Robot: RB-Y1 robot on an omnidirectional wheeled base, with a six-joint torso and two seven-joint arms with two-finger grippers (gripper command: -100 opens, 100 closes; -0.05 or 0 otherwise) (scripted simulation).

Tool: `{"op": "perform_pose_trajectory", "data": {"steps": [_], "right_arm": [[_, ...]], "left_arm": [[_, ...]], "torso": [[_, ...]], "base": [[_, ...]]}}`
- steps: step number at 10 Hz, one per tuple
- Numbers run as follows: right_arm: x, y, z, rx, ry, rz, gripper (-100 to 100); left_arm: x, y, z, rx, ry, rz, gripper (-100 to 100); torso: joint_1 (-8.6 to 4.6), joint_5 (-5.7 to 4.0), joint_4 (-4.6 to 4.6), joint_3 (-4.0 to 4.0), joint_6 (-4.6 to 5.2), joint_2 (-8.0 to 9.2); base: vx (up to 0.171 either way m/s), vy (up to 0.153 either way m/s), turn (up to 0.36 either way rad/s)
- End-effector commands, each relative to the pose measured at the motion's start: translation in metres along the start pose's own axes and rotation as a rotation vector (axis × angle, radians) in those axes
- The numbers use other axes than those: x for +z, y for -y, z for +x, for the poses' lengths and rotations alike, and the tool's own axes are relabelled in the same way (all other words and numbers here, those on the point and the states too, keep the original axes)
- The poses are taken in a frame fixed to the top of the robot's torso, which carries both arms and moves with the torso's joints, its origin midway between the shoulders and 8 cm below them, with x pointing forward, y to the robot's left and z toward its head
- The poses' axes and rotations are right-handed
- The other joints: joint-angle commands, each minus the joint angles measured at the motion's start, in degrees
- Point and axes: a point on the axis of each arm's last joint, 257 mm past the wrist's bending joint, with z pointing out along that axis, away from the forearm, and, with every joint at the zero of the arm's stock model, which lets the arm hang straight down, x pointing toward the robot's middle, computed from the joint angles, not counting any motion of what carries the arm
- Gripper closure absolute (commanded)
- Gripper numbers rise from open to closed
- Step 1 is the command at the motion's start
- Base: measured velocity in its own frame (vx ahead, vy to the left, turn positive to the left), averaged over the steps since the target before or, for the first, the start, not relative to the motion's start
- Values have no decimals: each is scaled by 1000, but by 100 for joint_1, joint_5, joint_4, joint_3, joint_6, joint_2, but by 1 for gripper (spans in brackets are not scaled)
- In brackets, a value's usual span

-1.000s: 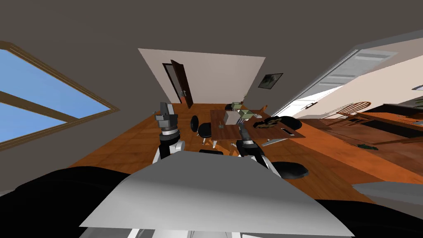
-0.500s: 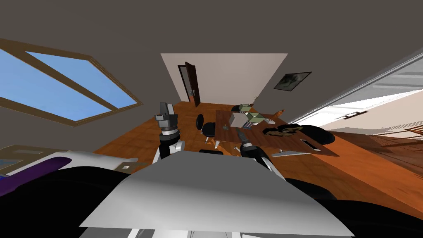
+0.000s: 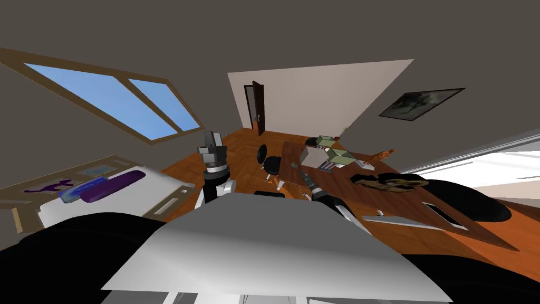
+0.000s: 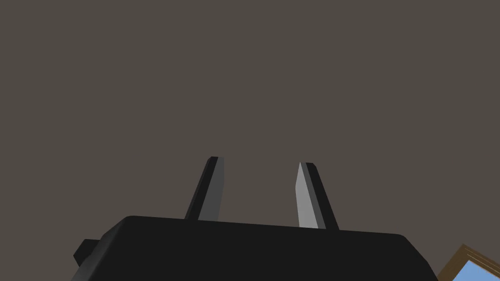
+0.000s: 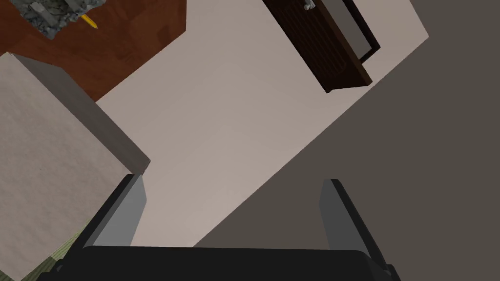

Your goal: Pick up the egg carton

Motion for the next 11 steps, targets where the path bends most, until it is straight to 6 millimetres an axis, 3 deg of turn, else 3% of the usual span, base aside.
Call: {"op": "perform_pose_trajectory", "data": {"steps": [1, 2, 4, 5, 6, 7, 9, 10, 11], "right_arm": [[-9, 29, 22, -69, -84, 71, -100], [-10, 30, 22, -81, -91, 71, -100], [-32, 73, 49, -176, -207, 164, -100], [-33, 75, 48, -190, -215, 163, -100], [-46, 96, 60, -237, -272, 208, -100], [-47, 97, 58, -246, -277, 208, -100], [-79, 141, 76, -351, -398, 294, -100], [-80, 142, 75, -358, -401, 294, -100], [-98, 164, 81, -413, -463, 335, -100]], "left_arm": [[0, 0, 0, 0, 0, 0, 0], [0, 0, 0, 0, 0, 0, 0], [0, 0, 0, 0, 0, 0, 0], [0, 0, 0, 0, 0, 0, 0], [0, 0, 0, 0, 0, 0, 0], [0, 0, 0, 0, 0, 0, 0], [0, 0, 0, 0, 0, 0, 0], [0, 0, 0, 0, 0, 0, 0], [0, 0, 0, 0, 0, 0, 0]], "torso": [[0, 0, 0, 0, 0, 0], [0, 0, 1, 2, -1, 4], [1, 1, 1, 3, 1, 4], [0, -1, 2, 5, 1, 9], [-1, 0, 2, 3, 5, 4], [1, 1, 0, 0, 4, 0], [-1, 0, -1, -3, 1, -6], [-2, 0, 0, -2, 4, -4], [-3, 0, 0, -2, 7, -5]], "base": [[-55, -17, 482], [-49, -15, 277], [-59, -7, 442], [-48, -8, 310], [-32, 1, 337], [-22, -3, 257], [-33, -3, 440], [-31, -9, 282], [-28, -6, 416]]}}
